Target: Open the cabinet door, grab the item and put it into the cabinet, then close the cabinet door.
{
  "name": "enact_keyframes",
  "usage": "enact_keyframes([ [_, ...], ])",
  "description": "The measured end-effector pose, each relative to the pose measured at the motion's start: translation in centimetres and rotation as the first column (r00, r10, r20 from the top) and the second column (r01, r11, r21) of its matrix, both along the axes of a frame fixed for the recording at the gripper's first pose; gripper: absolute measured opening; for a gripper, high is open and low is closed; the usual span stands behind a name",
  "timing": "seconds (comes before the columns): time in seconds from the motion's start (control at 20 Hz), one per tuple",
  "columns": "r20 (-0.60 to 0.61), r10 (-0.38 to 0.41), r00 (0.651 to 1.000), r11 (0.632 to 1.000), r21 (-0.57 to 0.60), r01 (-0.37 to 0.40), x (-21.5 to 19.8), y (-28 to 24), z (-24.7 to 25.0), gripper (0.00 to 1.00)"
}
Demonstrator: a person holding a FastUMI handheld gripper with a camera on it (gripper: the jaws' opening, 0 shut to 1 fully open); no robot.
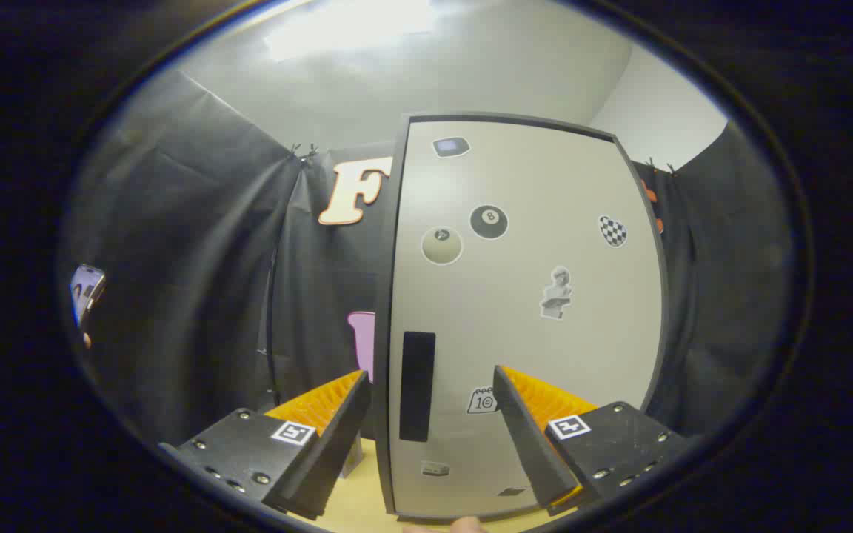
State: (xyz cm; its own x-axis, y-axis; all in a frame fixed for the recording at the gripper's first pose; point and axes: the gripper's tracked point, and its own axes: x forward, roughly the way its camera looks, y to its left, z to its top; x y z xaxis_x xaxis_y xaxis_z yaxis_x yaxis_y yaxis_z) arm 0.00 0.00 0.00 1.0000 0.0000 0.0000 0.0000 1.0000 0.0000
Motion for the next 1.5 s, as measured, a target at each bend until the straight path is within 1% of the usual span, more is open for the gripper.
enact_keyframes([
  [0.1,0.012,0.006,1.000,1.000,0.003,-0.006,0.2,0.4,0.4,0.98],
  [0.45,-0.019,0.010,1.000,1.000,0.003,-0.010,0.4,1.1,-0.4,0.98],
  [0.9,-0.027,0.013,1.000,1.000,0.014,-0.013,0.7,1.3,-0.5,0.98],
  [1.15,-0.031,0.019,0.999,1.000,-0.001,-0.019,1.3,1.6,-1.0,0.98],
  [1.3,-0.017,0.009,1.000,1.000,-0.027,-0.009,2.2,1.6,-1.2,0.99],
  [1.5,-0.032,-0.025,0.999,0.999,-0.043,0.023,3.8,1.2,-2.3,0.99],
])
